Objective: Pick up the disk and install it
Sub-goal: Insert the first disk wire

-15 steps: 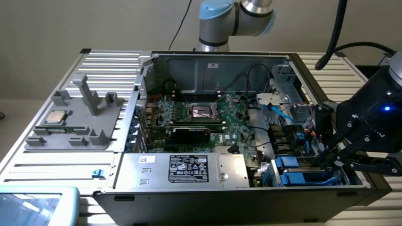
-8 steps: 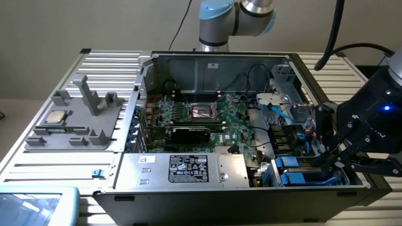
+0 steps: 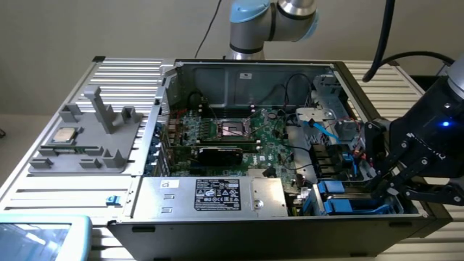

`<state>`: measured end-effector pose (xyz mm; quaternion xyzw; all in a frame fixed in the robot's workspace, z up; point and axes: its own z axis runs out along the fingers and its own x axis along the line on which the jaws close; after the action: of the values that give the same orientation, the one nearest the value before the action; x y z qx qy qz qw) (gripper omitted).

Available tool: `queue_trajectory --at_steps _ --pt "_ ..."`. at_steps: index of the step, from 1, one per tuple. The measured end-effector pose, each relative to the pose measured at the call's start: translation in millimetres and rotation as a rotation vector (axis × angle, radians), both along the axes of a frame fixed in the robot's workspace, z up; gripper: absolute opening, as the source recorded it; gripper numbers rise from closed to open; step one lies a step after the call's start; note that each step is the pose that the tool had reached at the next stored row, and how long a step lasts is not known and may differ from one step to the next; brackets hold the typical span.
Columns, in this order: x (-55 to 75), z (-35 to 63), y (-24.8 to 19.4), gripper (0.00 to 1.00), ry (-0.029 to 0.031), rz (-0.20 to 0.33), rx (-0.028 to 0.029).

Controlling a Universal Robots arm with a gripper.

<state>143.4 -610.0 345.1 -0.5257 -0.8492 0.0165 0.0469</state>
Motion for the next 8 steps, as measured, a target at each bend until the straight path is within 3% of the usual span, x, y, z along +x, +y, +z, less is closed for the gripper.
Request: queue_trajectory --at_steps 6,8 --pt "0.0 -0.1 0.0 0.16 0.0000 -0.089 0.0003" --pt "0.0 -0.2 0.1 0.16 0.0000 -0.091 0.0004"
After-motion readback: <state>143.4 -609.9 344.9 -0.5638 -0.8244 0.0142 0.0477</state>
